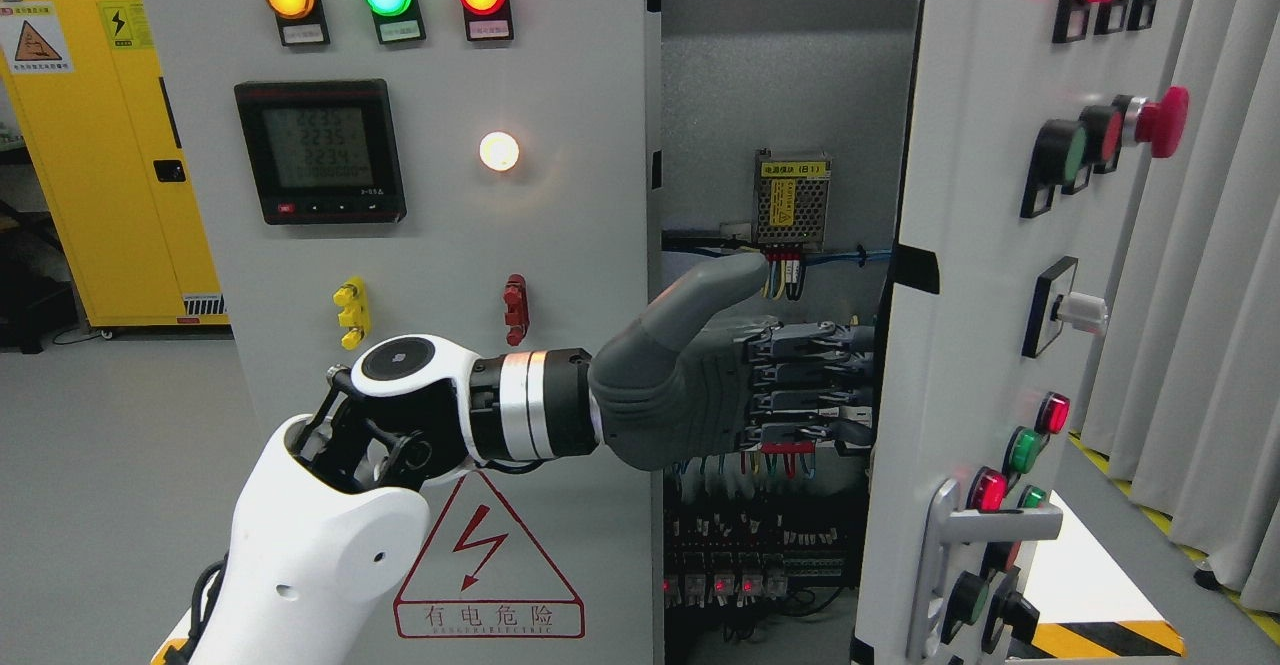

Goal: Open door with both hands
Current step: 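Reach the left hand into the gap toward the button door's inner edge, then push the button door outward with the left hand's fingers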

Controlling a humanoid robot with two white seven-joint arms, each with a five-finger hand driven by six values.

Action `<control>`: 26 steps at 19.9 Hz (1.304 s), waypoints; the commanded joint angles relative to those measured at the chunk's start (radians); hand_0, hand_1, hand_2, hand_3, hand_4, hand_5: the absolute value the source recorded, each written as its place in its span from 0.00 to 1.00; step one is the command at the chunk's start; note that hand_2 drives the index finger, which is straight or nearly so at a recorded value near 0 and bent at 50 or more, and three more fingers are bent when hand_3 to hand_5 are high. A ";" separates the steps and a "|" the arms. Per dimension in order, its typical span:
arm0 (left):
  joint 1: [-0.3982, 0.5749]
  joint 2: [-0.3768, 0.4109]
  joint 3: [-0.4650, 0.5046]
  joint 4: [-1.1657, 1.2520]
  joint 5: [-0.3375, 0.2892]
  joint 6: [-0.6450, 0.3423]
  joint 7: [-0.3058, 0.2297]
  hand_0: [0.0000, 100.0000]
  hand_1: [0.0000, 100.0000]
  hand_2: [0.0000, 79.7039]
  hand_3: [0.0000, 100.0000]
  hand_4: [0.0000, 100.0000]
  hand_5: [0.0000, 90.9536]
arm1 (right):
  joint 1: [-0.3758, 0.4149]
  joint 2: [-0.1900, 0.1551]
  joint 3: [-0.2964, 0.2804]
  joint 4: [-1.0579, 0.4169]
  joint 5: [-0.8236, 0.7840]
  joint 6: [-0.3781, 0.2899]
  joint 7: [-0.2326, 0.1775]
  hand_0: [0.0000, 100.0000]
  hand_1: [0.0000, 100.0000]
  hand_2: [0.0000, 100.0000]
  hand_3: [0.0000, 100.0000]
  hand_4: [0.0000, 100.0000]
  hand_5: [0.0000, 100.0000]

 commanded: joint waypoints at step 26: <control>0.021 -0.285 -0.025 -0.051 0.024 0.049 0.326 0.00 0.00 0.00 0.00 0.00 0.00 | -0.001 -0.025 0.000 -0.001 0.000 -0.001 0.001 0.22 0.01 0.00 0.00 0.00 0.00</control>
